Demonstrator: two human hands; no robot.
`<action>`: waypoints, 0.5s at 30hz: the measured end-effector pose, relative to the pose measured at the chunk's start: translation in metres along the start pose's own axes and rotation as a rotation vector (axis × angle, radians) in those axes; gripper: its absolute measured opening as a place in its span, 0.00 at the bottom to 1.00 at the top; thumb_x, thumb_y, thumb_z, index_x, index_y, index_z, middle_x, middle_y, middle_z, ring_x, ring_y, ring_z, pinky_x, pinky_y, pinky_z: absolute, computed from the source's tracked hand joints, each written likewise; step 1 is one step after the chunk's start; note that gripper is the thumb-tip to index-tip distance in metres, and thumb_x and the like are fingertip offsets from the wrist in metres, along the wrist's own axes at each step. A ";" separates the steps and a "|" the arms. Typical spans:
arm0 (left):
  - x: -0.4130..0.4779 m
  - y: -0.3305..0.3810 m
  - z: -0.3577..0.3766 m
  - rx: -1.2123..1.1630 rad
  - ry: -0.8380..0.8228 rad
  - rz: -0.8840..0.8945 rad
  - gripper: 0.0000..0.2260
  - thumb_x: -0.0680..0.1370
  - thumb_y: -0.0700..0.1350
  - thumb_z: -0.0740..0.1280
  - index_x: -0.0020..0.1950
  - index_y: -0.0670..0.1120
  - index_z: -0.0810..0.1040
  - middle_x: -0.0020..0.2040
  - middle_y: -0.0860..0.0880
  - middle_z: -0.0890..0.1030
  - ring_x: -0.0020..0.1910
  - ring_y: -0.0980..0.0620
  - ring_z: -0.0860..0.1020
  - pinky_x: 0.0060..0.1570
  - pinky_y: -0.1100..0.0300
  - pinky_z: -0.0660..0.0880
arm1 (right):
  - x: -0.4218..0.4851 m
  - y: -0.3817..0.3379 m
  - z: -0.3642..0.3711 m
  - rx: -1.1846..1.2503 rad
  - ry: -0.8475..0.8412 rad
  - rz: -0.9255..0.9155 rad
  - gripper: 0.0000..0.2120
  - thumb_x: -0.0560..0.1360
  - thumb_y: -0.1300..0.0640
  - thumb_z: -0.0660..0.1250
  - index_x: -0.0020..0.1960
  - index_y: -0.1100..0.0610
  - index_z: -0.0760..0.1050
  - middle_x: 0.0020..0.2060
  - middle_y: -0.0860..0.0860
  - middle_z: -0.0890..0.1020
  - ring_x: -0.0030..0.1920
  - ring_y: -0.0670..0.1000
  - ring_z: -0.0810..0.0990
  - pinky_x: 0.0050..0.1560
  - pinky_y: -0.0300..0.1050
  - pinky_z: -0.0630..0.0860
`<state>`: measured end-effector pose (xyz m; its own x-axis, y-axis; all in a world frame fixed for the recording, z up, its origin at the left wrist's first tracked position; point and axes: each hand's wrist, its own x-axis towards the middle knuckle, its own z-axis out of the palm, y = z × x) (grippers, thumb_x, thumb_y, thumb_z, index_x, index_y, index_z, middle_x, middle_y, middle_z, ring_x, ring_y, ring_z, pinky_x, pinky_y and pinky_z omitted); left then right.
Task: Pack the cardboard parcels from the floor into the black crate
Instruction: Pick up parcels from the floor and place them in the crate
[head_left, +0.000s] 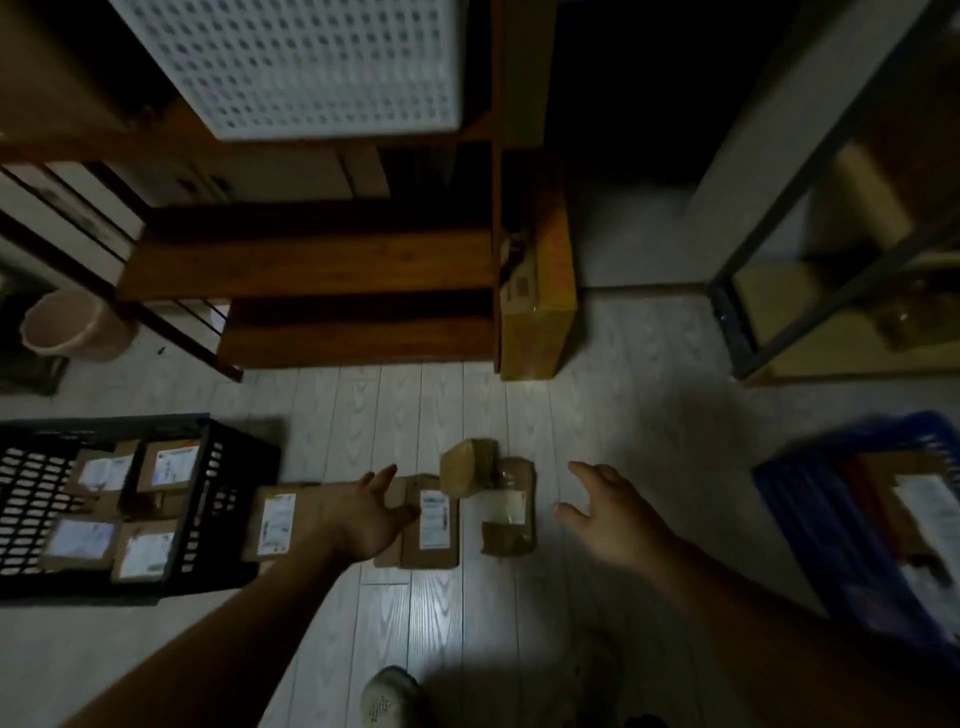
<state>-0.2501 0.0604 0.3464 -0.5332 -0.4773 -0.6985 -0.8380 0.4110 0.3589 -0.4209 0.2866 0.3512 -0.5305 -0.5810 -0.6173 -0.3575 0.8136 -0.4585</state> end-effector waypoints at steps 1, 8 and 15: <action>0.025 -0.008 0.016 -0.018 -0.011 0.003 0.30 0.79 0.54 0.61 0.77 0.47 0.53 0.75 0.43 0.62 0.72 0.40 0.63 0.70 0.43 0.62 | 0.022 0.012 0.019 0.015 -0.003 0.003 0.32 0.78 0.44 0.61 0.77 0.51 0.53 0.75 0.52 0.60 0.73 0.53 0.61 0.66 0.44 0.64; 0.212 -0.081 0.147 -0.154 -0.018 -0.020 0.35 0.76 0.55 0.66 0.77 0.48 0.52 0.73 0.41 0.65 0.68 0.40 0.69 0.67 0.44 0.67 | 0.196 0.081 0.165 0.130 0.055 -0.065 0.25 0.76 0.51 0.67 0.71 0.53 0.65 0.64 0.53 0.73 0.64 0.55 0.73 0.54 0.38 0.68; 0.314 -0.136 0.221 -0.225 0.054 0.037 0.32 0.78 0.50 0.64 0.76 0.43 0.53 0.70 0.40 0.70 0.66 0.43 0.70 0.63 0.57 0.69 | 0.328 0.106 0.273 0.219 0.149 -0.024 0.34 0.73 0.43 0.67 0.74 0.53 0.61 0.68 0.56 0.72 0.66 0.59 0.71 0.65 0.52 0.69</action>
<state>-0.2782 0.0266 -0.0587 -0.5646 -0.5080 -0.6504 -0.8191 0.2481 0.5172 -0.4231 0.1766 -0.0743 -0.6372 -0.5774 -0.5106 -0.2053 0.7657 -0.6096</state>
